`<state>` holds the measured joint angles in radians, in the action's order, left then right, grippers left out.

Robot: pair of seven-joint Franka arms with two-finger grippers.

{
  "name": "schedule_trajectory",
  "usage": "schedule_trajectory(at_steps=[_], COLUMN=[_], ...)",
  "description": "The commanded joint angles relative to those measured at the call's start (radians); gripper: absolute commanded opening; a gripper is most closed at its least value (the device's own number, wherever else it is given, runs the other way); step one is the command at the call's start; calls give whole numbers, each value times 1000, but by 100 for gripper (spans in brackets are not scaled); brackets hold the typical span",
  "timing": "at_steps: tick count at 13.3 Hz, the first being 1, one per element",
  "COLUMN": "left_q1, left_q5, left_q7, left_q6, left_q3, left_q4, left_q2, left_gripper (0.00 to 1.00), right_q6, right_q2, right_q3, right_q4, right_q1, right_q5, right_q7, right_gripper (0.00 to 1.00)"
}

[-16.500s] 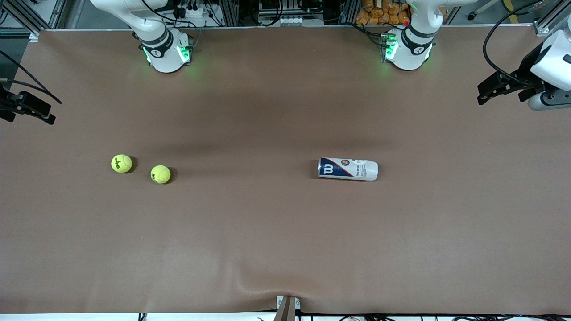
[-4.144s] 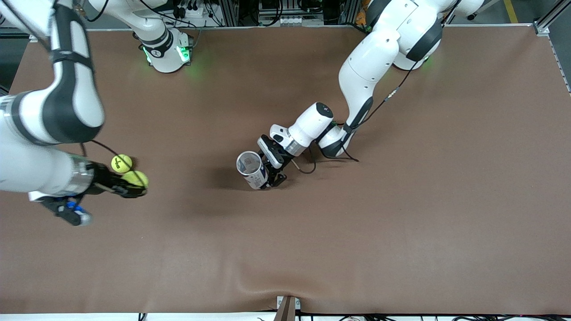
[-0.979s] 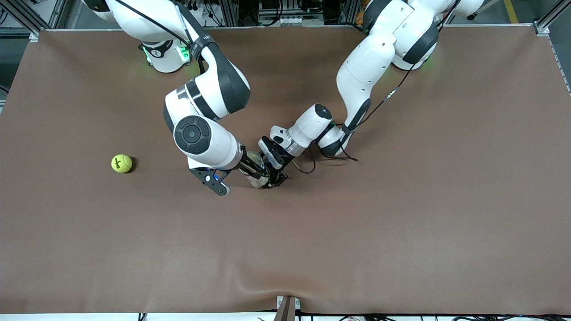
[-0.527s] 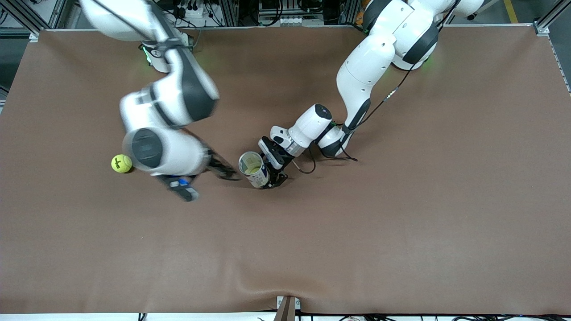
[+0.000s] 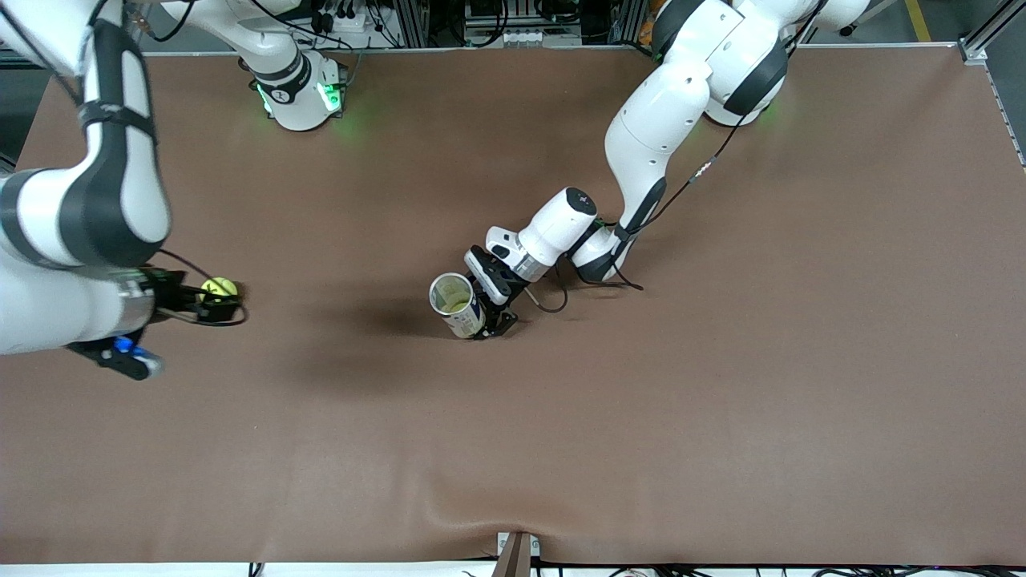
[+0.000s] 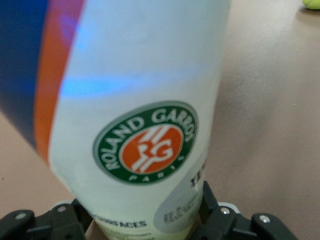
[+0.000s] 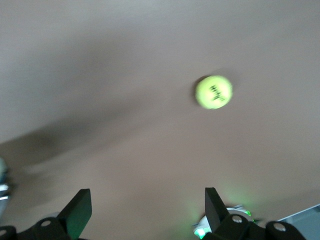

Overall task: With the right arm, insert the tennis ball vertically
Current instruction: 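Grasp the Wilson ball on the table with the right gripper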

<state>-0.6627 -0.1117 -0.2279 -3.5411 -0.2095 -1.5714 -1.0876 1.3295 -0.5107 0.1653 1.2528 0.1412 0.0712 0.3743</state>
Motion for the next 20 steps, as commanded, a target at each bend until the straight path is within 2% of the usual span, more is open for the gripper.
schedule_trajectory(at_steps=[1,3,5,10,14,20], left_q1=[-6,-6,-6,-5,-5,-5], left_q5=[6,6,6,6,6,4], left_q7=[9,9,9,7,6,5], left_q6=[-15,-15,-15,-15,-15,-15], left_q3=[7,7,7,7,7,7], left_q4=[24,24,24,25,24,24], left_q2=[-20,-20,-20,-20,-20,-20], left_gripper=[83,83,83,83,83,83], right_q6=[22,136,299,516,689,678], right_q2=[-2,-15,-14,-15,-16,-12], right_q3=[-21,-21,-21,-21,-21,-24], right_q4=[75,161,294,476,609,648], right_q1=[-43,-60,-72,-144,-161,-167], right_q5=[-112,-146,-194,-199,-195,-177], right_q7=[-164,-186,-237,-452,-456,-430], right_gripper=[100,100,100,100,100,100])
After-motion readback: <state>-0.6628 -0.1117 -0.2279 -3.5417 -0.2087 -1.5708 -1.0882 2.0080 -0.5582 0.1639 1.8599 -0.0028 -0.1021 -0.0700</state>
